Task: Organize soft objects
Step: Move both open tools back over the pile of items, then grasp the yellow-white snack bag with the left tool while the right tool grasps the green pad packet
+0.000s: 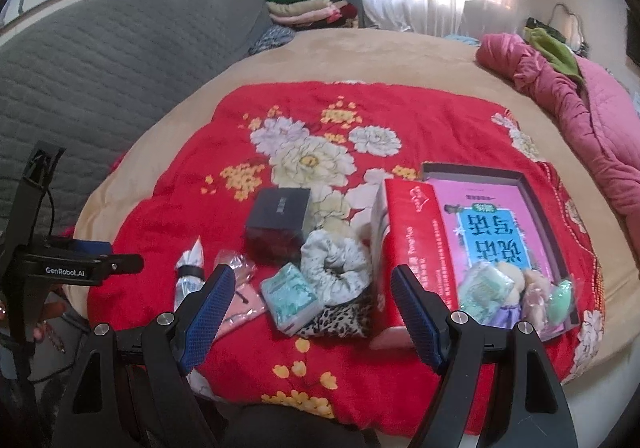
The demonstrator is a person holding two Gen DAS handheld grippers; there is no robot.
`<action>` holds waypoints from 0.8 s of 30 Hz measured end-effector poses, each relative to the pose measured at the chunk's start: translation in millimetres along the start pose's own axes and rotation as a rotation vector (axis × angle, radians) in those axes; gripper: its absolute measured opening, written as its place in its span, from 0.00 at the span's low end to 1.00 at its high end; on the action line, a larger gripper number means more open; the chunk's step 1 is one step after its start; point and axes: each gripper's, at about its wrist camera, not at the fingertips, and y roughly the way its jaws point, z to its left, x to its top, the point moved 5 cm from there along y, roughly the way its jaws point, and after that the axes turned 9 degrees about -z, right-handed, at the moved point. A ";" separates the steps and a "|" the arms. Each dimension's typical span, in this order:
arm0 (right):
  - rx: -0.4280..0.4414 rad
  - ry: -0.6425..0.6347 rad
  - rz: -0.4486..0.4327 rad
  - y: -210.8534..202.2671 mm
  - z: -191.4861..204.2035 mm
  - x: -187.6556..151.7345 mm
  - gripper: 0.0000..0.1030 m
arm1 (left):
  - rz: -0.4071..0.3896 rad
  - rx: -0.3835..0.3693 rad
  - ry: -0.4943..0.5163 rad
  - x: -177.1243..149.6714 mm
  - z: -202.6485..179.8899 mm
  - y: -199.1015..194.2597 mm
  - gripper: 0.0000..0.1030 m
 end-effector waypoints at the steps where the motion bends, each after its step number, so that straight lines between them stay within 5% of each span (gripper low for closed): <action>1: 0.002 -0.006 0.010 3.4 1.2 -2.7 0.79 | 0.008 0.005 -0.005 -1.4 1.2 3.4 0.80; 14: 0.003 -0.058 0.069 31.7 7.1 -14.4 0.79 | 0.088 0.034 -0.154 -7.8 14.1 47.7 0.80; 24: -0.008 -0.212 0.166 70.7 18.6 -40.4 0.79 | 0.178 0.029 -0.301 -12.0 24.0 83.6 0.80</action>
